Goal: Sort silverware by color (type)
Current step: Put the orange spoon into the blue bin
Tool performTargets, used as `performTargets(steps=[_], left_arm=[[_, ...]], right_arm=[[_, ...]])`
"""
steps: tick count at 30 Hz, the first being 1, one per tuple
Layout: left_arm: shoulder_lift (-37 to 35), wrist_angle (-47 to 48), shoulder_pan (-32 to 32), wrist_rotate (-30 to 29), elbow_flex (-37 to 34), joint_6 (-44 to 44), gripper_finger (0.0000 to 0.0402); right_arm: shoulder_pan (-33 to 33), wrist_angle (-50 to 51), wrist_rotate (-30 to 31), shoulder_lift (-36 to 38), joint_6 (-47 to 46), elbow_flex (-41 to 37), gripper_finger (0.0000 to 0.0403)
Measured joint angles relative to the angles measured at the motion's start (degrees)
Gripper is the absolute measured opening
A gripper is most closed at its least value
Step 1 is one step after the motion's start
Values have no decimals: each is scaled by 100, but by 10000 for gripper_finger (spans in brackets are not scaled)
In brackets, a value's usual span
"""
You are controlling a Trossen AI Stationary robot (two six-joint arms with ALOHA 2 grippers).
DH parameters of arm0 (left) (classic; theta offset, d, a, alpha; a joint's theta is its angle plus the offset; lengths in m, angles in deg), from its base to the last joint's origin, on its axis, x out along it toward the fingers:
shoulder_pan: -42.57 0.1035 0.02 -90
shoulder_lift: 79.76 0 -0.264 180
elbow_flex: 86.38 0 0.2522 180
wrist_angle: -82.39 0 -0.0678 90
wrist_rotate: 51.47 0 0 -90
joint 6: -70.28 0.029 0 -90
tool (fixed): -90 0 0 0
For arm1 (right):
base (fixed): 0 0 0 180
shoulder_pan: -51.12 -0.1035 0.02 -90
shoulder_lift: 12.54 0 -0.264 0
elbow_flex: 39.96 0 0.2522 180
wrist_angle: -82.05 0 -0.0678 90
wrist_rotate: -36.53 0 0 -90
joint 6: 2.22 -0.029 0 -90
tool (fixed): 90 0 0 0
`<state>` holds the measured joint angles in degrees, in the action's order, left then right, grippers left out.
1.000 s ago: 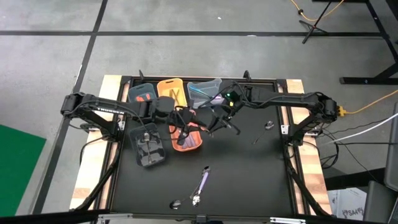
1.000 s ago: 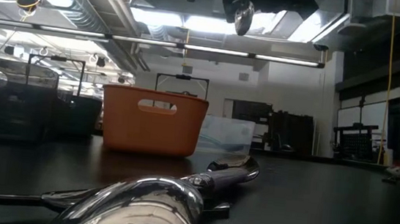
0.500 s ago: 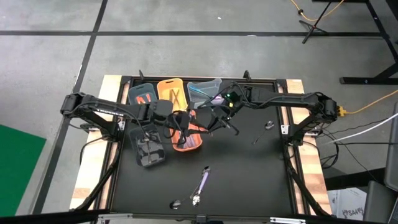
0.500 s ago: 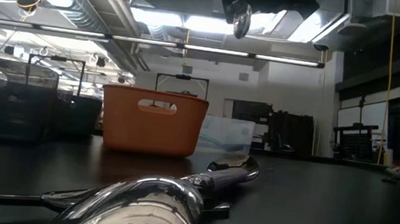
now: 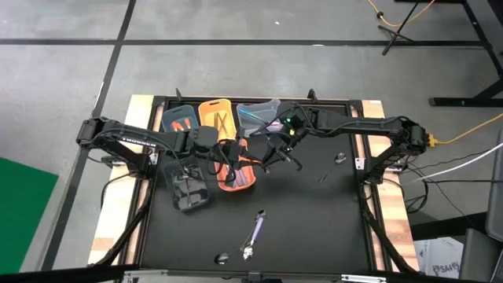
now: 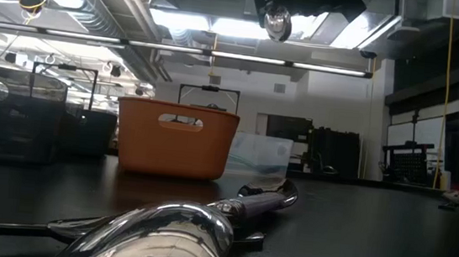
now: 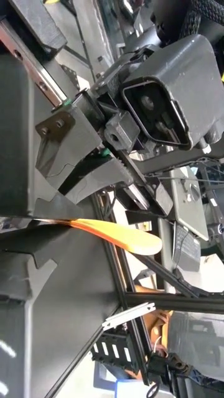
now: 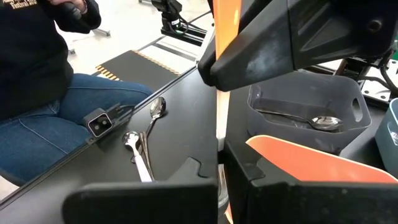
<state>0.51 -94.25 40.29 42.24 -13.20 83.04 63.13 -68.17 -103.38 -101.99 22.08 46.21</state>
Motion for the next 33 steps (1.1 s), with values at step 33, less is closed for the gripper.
performTargets(steps=[33], left_arm=[[-490, 1276, 29, -724, 0, -1034, 0]], right_arm=[[183, 967, 2324, 332, 14, 0, 115]])
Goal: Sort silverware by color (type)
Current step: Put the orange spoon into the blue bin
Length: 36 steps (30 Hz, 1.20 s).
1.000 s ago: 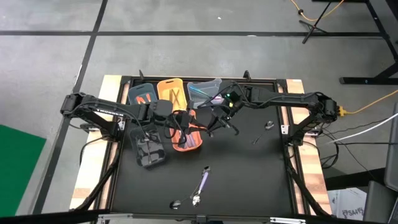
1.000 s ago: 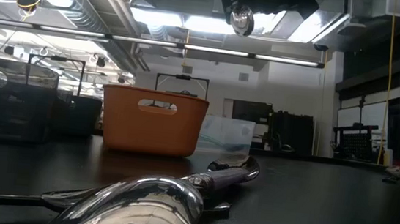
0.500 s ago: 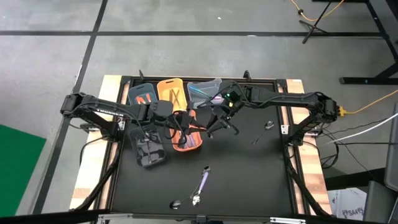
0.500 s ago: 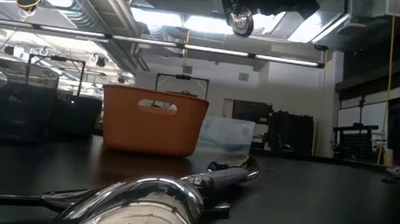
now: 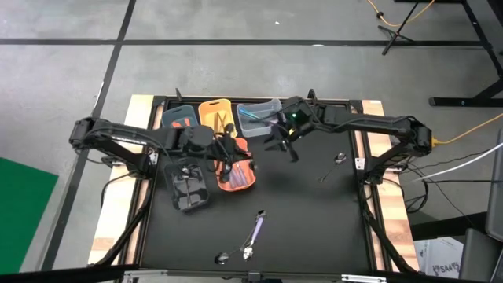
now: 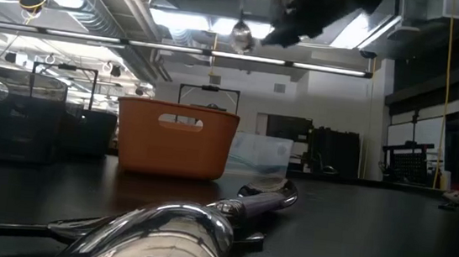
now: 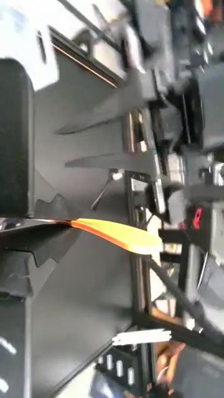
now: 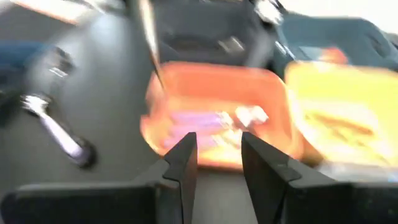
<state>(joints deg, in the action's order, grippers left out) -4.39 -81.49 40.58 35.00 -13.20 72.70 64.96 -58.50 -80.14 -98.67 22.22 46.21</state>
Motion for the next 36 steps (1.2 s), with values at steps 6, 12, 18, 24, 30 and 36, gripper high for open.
performTargets(steps=[6, 12, 18, 24, 30, 36], left_arm=[[-770, 1116, 97, -1042, 6, -396, 0], [-1671, 2541, 700, -2118, 4, -1183, 0], [-2338, 3964, 1604, -2447, 4, -2058, 0], [-2484, 4990, 2444, -2691, 4, -3167, 0], [-2400, 5250, 2912, -2689, -253, -3780, 0], [-2397, 4930, 3296, -2337, -1202, -4273, 0]], right_arm=[[171, 966, 1595, 327, -1, 0, 115], [237, 1693, 2521, 377, -17, -2, 115], [232, 1708, 2291, 354, -18, -2, 115], [231, 1555, 2061, 354, -18, -2, 115], [232, 1423, 2047, 352, -18, -2, 115], [232, 1433, 1955, 352, -18, -2, 115]])
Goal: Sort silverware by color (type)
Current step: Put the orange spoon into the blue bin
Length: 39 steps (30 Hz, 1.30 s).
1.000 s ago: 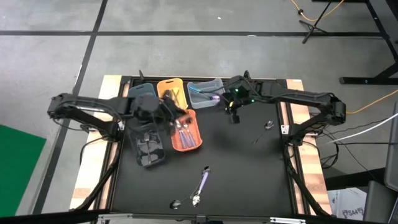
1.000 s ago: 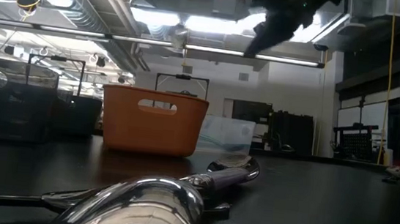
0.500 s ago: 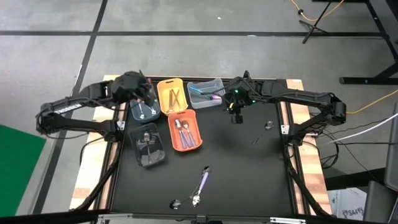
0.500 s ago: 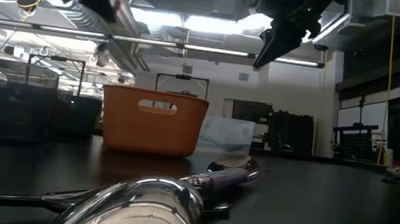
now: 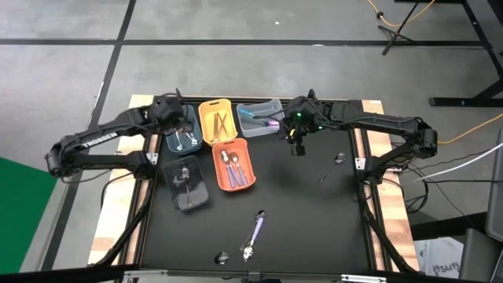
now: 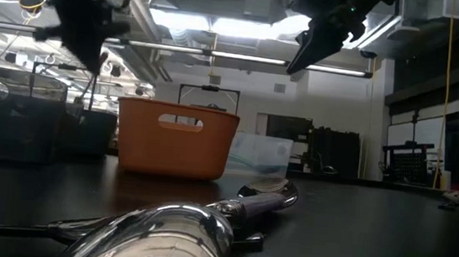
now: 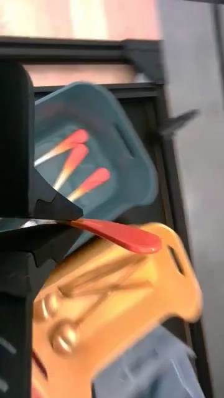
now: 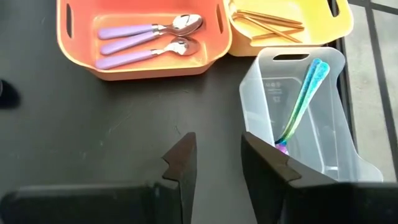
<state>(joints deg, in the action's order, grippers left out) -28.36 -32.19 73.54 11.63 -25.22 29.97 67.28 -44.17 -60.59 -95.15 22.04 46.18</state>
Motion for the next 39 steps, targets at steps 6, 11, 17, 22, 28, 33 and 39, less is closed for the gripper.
performTargets(steps=[6, 11, 17, 22, 28, 33, 39], left_arm=[[2, -554, 309, 337, -910, -399, 0], [0, -832, 514, 465, -1337, -477, 5], [-2, -896, 647, 506, -1538, -479, 7], [0, -894, 696, 425, -1552, -474, 8], [0, -892, 695, 390, -1552, -459, 9], [0, -891, 695, 388, -1552, -459, 10], [2, -870, 695, 375, -1552, -455, 36]], right_arm=[[0, 1, -4, -2, 1, 0, 115], [0, -2, -2, -2, 0, 0, 115], [0, -5, -1, -2, 2, 0, 115], [0, -6, -1, -2, 2, 0, 115], [0, -6, -1, -2, 2, 0, 115], [0, -7, -1, -2, 2, 0, 115], [0, -6, -1, -2, 2, 0, 115]])
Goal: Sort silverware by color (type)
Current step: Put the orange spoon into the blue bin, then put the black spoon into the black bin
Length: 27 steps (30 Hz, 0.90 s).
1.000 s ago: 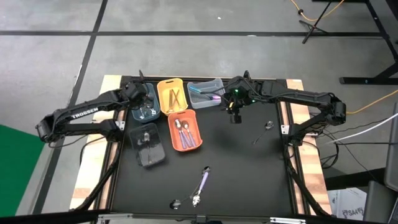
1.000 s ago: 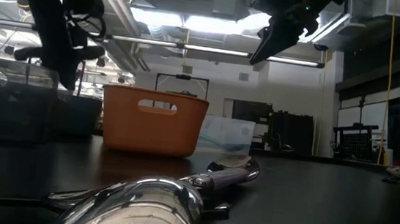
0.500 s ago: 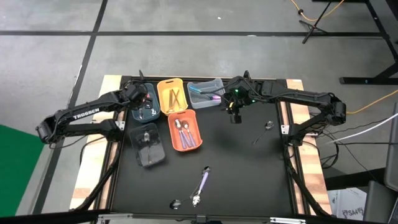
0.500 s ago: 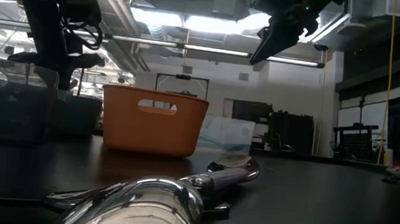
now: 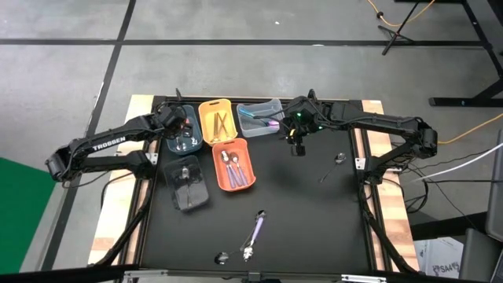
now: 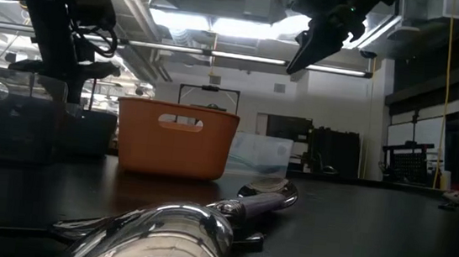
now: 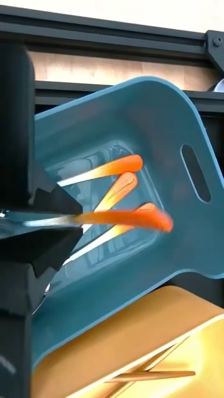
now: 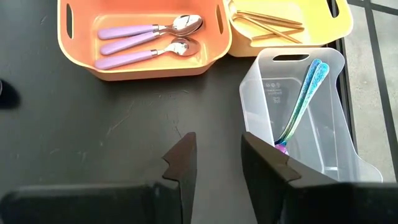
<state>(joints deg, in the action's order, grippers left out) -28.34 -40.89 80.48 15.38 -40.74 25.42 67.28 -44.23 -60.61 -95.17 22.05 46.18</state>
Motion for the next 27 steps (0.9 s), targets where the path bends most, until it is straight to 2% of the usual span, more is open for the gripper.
performTargets(steps=[10, 19, 27], left_arm=[[0, -8, 0, -1, 0, -6, 86], [0, -20, 0, 2, 0, -4, 86], [0, -20, -33, 6, 0, -4, 83]], right_arm=[[-2, 0, 0, 0, -7, 0, 115], [-2, 232, 0, 0, -640, 0, 115], [-2, 664, 0, -1, -1738, 0, 115]])
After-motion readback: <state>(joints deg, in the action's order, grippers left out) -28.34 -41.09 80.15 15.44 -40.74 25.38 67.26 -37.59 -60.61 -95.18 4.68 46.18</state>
